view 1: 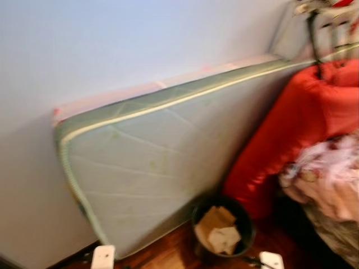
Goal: Clean up the room
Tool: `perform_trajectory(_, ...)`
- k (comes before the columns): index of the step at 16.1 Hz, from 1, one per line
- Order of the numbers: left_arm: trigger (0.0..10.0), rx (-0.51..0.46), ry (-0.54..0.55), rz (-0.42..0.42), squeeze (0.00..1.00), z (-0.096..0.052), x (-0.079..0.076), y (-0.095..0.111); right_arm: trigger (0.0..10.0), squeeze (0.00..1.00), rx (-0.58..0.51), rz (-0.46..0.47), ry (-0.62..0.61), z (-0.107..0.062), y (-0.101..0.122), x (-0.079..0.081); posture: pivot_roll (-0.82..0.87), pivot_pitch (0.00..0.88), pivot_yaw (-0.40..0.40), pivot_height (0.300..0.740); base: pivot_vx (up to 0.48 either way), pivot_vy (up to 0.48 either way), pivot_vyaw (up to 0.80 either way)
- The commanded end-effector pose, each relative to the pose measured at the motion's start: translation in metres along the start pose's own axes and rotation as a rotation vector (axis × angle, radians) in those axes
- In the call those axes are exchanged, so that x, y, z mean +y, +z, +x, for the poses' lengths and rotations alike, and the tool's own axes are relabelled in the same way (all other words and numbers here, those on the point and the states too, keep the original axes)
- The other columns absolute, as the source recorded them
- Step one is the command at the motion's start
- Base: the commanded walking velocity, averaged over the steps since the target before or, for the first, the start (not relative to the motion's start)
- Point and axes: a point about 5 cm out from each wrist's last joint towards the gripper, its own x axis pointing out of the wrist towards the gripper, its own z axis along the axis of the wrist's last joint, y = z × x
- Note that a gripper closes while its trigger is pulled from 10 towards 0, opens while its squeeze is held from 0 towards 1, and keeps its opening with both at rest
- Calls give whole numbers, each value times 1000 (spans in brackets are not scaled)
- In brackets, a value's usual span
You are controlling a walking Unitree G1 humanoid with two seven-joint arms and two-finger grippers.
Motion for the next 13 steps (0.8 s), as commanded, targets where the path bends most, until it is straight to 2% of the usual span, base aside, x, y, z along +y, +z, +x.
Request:
perform_trajectory(1,10000,76,-38,78,0,2,-12,-4,10000,0,-98,-99,86,5,71,-10,96,0,-157,740,0,0,-712)
perform_trajectory(13,10000,82,-39,95,0,1,-11,-6,10000,0,-93,-106,88,5,69,-10,105,0,-155,740,0,0,-712)
